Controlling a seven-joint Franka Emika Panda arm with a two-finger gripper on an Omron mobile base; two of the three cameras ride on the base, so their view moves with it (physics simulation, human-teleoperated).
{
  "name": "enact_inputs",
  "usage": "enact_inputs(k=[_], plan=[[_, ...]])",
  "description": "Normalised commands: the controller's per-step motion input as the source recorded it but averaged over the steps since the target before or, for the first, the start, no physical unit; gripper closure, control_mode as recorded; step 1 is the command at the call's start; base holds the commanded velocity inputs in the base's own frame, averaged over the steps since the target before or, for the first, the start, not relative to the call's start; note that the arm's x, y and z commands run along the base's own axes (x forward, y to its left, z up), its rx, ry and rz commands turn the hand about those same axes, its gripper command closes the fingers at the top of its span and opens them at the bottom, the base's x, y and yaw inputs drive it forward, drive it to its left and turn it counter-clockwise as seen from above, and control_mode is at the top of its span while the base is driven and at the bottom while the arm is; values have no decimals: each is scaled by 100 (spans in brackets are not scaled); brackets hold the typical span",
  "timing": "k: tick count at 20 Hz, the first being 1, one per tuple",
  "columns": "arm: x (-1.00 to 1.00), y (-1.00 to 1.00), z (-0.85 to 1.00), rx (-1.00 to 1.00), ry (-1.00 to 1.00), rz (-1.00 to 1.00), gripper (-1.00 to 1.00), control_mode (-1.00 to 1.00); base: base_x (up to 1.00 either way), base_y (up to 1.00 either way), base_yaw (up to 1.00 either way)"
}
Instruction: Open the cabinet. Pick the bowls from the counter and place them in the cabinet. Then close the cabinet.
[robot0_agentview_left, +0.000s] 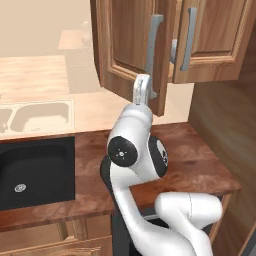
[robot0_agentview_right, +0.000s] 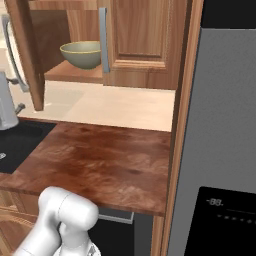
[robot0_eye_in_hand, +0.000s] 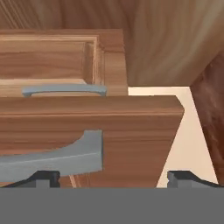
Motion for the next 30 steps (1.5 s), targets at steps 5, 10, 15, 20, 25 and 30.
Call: enact_inputs(k=[5, 10, 15, 20, 25, 30], plan=[[98, -83, -3, 38, -1, 2, -100, -100, 0, 0, 0], [99, -87, 0, 29, -4, 11, -100, -100, 0, 0, 0], [95, -72, -2, 29, -14, 17, -100, -100, 0, 0, 0], [100, -47, -8, 26, -16, 21, -100, -100, 0, 0, 0], [100, -13, -13, 21, -15, 18, -100, -100, 0, 0, 0], [100, -2, -12, 20, -11, 14, -100, -100, 0, 0, 0]])
